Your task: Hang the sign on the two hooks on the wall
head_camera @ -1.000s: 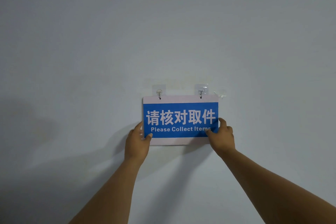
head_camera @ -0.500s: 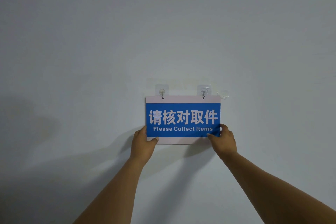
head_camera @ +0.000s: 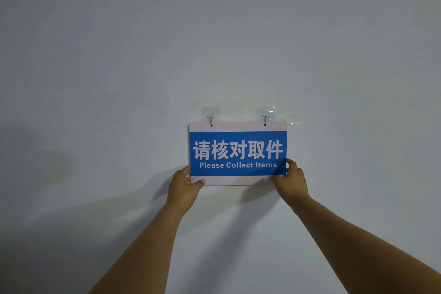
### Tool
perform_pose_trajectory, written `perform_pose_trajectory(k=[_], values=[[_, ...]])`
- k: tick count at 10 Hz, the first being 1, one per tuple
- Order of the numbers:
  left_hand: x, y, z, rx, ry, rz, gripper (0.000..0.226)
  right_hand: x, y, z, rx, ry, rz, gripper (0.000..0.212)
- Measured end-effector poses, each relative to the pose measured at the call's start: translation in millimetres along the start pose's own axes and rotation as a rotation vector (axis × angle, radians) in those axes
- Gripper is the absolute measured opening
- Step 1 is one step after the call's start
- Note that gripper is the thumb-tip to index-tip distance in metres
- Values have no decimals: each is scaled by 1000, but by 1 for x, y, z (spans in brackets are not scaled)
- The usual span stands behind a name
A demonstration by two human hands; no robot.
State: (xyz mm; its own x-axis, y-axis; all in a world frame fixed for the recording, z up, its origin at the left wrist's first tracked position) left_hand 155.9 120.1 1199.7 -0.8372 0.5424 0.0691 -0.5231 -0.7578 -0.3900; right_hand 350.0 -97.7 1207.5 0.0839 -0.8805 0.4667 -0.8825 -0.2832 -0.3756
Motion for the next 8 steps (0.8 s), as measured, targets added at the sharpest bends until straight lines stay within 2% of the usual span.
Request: perform_pose_trajectory(k=[6, 7, 8], values=[[-4, 3, -11, 57, 2, 3, 59, -9, 1, 15, -43, -27, -46, 67], [-5, 5, -17, 114, 0, 21, 59, -12, 5, 19, -47, -45, -48, 69], [-6, 12, -36, 208, 29, 47, 70, -17, 13, 27, -88, -38, -45, 74]])
Point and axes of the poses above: each hand's wrist, its own y-axis away from the middle knuckle, its own x-axis out of the back of the hand, z = x × y, the point moved 1 cm from there along -y, towards the middle knuckle, and after that the axes turned 10 degrees about y, right-handed, at the moved point
